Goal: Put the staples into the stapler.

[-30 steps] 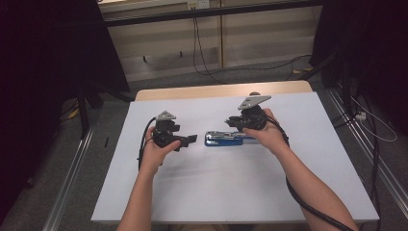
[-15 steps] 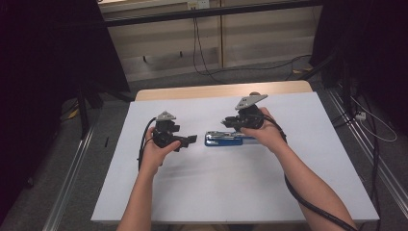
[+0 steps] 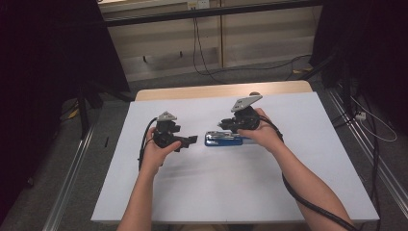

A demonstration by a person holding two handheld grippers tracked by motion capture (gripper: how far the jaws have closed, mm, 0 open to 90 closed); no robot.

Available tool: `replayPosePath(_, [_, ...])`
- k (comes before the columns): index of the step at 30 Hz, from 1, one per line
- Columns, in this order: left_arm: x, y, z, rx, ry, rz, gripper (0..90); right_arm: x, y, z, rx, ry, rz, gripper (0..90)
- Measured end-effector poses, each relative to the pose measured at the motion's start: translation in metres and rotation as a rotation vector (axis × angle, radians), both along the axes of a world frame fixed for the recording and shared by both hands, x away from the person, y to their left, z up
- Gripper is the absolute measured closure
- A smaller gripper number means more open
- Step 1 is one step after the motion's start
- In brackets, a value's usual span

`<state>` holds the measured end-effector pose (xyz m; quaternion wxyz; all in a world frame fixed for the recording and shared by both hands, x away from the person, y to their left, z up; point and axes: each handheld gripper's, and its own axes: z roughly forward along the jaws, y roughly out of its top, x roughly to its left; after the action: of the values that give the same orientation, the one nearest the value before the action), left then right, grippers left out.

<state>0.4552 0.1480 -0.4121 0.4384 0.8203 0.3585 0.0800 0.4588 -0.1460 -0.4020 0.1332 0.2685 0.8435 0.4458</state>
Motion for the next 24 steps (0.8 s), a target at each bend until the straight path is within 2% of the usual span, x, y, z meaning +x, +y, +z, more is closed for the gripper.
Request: replayPosePath(24, [-0.001, 0.001, 0.000, 0.002, 0.001, 0.004, 8.3, 0.006, 0.014, -0.007, -0.011, 0.023, 0.079, 79.5])
